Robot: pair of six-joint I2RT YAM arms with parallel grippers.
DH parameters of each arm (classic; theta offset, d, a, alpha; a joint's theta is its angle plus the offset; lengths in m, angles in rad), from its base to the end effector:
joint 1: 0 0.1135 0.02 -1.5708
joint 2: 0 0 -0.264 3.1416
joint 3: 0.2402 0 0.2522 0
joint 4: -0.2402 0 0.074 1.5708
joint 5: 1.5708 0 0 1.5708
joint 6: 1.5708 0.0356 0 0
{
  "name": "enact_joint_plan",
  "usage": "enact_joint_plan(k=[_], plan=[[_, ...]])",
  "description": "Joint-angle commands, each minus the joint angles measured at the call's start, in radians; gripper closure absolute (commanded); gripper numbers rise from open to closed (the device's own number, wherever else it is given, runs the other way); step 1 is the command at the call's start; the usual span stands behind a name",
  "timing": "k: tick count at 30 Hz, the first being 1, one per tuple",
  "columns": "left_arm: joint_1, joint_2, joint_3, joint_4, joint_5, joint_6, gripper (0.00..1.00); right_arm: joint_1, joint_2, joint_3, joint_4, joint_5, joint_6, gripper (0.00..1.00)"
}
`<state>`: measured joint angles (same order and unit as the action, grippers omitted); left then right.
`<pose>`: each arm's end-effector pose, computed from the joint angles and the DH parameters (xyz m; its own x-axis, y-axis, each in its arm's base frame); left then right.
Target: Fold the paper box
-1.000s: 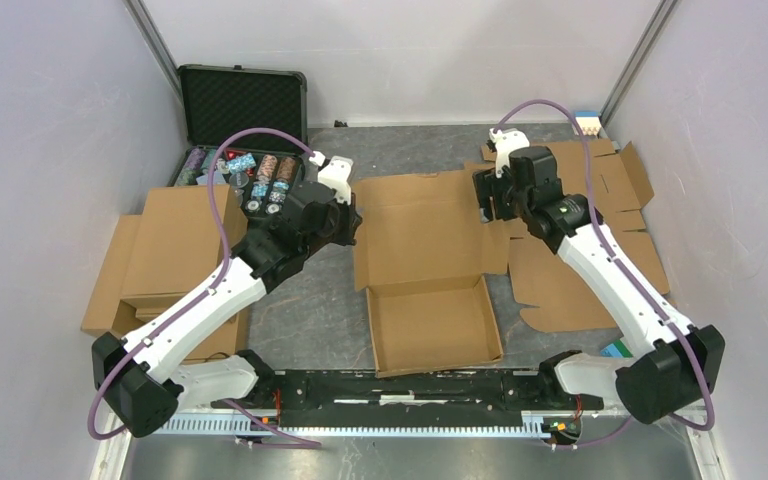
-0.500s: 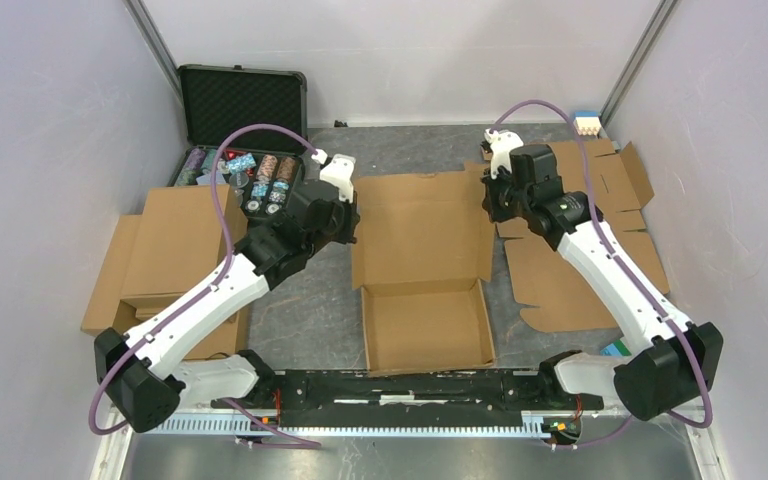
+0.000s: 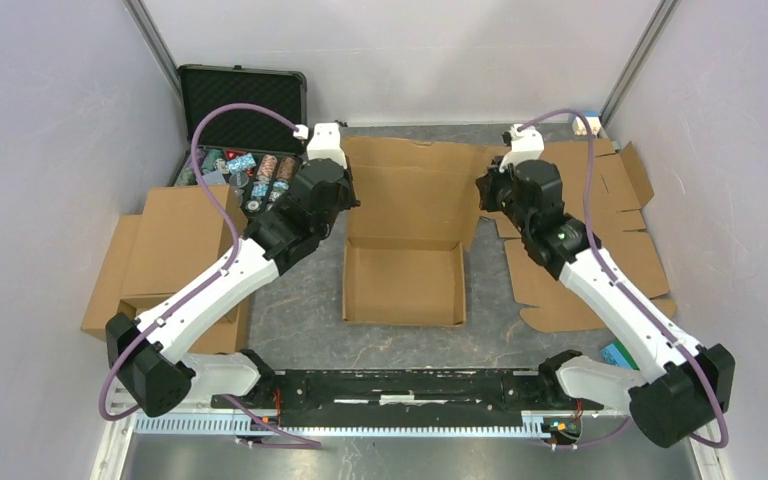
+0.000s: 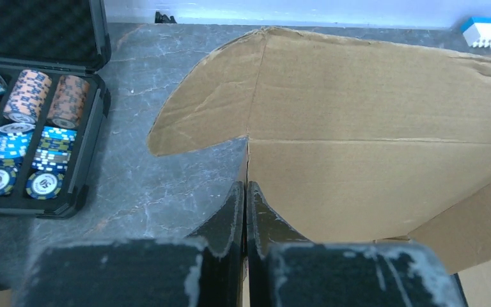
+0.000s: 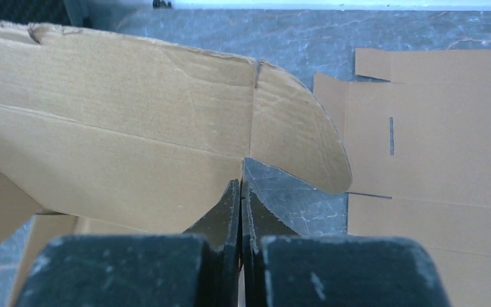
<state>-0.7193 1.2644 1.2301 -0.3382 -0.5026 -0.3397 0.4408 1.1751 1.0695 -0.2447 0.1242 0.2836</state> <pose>0.2259 -0.1750 0.3785 -0.3381 -0.0921 -0.9366 0.1349 0.9802 -0.1451 0.2468 0.1116 0.3534 -0.3870 0.1244 -0.9136 -0.2186 0.9502 0.2220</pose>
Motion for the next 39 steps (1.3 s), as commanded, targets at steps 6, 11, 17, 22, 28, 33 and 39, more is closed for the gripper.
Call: enact_joint_plan(k=[6,11,17,22,28,33,39], plan=[[-0.009,-0.060,-0.263,0.527,-0.083,-0.056,0.98,0.118,-0.108,-0.287,0.612,0.249,0.103,1.00],[-0.016,-0.105,-0.420,0.728,-0.083,-0.099,0.98,0.165,-0.143,-0.440,0.795,0.282,0.103,1.00],[-0.041,-0.163,-0.498,0.737,-0.094,-0.161,0.98,0.220,-0.208,-0.524,0.787,0.349,0.150,1.00],[-0.067,-0.225,-0.564,0.724,-0.088,-0.196,0.98,0.253,-0.259,-0.528,0.661,0.437,0.276,1.00],[-0.095,-0.288,-0.619,0.702,-0.087,-0.211,0.98,0.313,-0.252,-0.483,0.494,0.543,0.408,1.00],[-0.113,-0.328,-0.653,0.666,-0.070,-0.220,0.98,0.371,-0.250,-0.468,0.440,0.566,0.436,1.00],[-0.132,-0.383,-0.708,0.614,-0.062,-0.256,0.98,0.408,-0.286,-0.534,0.418,0.573,0.445,1.00]])
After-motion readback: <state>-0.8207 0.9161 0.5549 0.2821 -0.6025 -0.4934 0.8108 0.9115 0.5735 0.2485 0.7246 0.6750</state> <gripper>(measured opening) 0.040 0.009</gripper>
